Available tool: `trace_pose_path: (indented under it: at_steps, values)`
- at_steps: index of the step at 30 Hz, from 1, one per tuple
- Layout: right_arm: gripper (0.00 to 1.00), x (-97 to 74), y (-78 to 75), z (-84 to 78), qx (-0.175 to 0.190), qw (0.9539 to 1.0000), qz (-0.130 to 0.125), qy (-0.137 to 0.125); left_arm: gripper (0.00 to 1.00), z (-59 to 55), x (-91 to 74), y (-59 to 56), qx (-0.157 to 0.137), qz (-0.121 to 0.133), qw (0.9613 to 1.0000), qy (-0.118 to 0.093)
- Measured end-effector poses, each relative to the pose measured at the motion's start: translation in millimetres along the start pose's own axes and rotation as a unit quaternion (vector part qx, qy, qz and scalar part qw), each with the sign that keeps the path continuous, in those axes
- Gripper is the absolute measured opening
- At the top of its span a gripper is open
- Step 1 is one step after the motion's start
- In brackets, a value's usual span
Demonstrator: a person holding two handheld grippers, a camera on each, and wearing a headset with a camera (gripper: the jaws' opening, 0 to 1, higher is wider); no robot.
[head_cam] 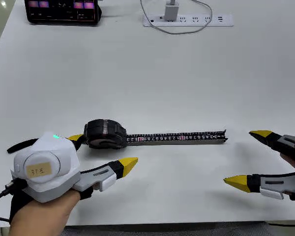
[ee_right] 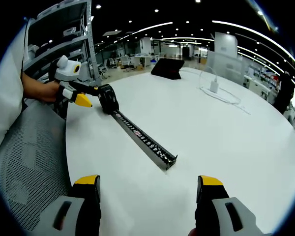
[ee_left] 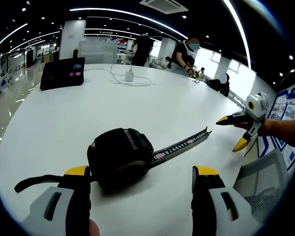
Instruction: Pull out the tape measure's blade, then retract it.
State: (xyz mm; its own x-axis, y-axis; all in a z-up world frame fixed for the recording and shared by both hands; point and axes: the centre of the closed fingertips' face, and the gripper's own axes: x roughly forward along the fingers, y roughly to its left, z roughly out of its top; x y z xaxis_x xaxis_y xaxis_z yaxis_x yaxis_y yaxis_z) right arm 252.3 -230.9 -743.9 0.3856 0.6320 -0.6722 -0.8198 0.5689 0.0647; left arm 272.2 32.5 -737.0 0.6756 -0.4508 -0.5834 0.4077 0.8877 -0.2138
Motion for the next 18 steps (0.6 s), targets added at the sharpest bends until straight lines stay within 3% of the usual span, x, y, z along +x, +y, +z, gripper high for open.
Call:
trace_pose_path:
  at_steps: [18]
  values:
    - [0.73,4.4,-13.8,4.6,-0.047,0.9974,0.041,0.038,0.77,4.2,10.3,9.4,-0.034,0.048,0.9982,-0.015]
